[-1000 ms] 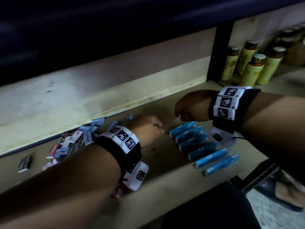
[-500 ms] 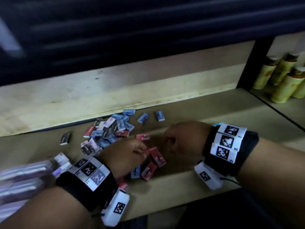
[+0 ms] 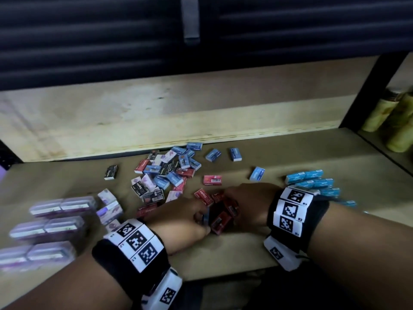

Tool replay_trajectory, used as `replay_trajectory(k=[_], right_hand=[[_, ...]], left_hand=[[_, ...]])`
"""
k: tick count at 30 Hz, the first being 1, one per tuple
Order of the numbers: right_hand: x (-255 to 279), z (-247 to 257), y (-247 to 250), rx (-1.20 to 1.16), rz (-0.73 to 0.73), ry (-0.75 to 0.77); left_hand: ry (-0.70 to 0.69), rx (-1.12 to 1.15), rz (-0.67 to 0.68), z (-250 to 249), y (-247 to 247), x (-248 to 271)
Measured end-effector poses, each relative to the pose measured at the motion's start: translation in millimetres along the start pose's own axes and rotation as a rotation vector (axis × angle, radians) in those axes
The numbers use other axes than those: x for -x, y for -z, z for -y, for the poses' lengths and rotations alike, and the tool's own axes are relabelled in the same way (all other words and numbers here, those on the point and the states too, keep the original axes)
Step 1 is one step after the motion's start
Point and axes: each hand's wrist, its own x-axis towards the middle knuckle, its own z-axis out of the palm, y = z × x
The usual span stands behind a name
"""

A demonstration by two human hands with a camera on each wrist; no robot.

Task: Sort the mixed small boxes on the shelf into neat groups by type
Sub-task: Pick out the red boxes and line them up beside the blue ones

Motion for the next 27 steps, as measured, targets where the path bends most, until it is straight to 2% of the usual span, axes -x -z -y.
replay_trajectory(k=[6, 11, 17, 19, 23, 27], right_hand=[[-10, 1, 0, 0.057, -0.032, -0.002], [-4, -1, 6, -0.014, -0.022, -0.009], [25, -13, 8, -0.196, -0.159, -0.217], [37, -16, 7, -0.297, -0.159, -0.287], [56, -20, 4, -0.395, -0.166, -0.328], [65, -19, 2, -0.406, -0.199, -0.352]], left_hand=[[-0.009, -0.069, 0.045, -1, -5, -4], [-0.035, -0.110, 0.052, -11, -7, -8], [-0.083, -0.286, 0.073, -23, -16, -19], [-0.115, -0.318, 0.080, -25, -16, -21], [-0.138, -0.325, 0.080, -27, -18, -26], [-0.172, -0.275, 0.025, -31, -25, -23]])
